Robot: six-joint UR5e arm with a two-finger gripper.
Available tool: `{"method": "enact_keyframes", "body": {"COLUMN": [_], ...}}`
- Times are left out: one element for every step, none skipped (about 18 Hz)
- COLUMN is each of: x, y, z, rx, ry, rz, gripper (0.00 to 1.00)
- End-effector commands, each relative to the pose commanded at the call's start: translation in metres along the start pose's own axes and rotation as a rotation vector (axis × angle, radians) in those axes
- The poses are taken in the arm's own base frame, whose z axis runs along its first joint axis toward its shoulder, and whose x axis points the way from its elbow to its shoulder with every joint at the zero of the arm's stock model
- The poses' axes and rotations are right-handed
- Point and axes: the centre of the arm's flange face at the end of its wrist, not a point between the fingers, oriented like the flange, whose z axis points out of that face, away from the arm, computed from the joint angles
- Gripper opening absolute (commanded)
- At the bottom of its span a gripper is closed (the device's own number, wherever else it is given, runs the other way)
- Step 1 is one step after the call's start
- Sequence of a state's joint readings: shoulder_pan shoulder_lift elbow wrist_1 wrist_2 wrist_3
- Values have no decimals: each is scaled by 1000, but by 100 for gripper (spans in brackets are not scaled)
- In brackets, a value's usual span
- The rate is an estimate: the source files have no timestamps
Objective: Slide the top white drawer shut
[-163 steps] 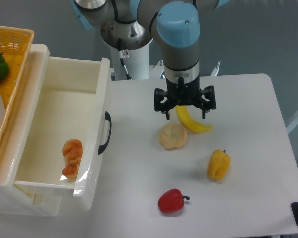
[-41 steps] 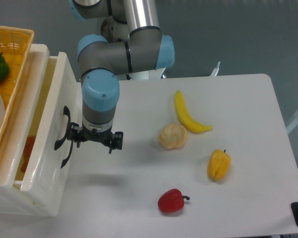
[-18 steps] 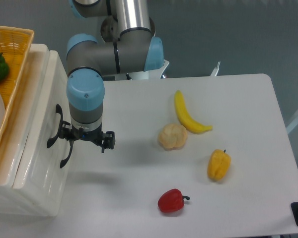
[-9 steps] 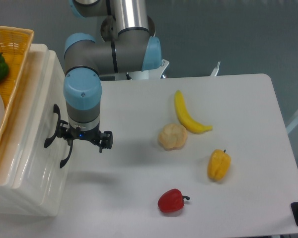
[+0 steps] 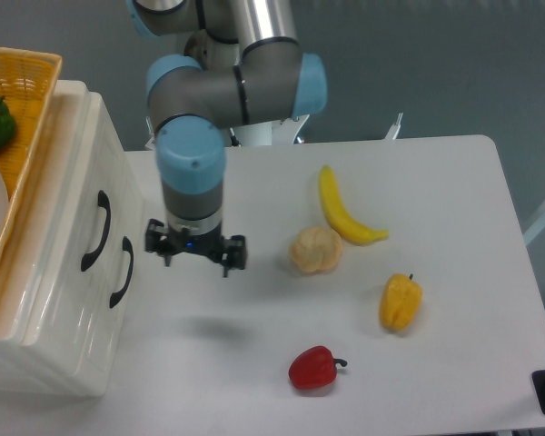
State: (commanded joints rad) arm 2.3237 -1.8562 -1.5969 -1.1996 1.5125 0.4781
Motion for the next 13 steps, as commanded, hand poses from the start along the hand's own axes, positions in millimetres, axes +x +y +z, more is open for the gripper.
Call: {"method": "enact_keyframes", "body": {"x": [-15, -25, -37, -46, -57, -65, -72, -81, -90, -100, -112, -122, -129], "y": [5, 9, 14, 19, 25, 29, 35, 40, 46, 52, 59, 66, 73], "z": [-1, -2, -7, -13, -17, -17, -22, -23, -26, -28, -32, -36, -42], "rx": [-6, -19, -32, -42, -48, -54, -55, -60, -66, -70, -71, -76, -77], "ry": [-14, -37, -67, -91, -104, -102, -105, -106, -107, -104, -100, -99, -97], "rz": [40, 96, 150, 190, 212, 218, 207, 192, 174, 154, 134, 140, 168], "gripper": [100, 100, 100, 100, 100, 100, 100, 100, 100, 100, 100, 100, 100]}}
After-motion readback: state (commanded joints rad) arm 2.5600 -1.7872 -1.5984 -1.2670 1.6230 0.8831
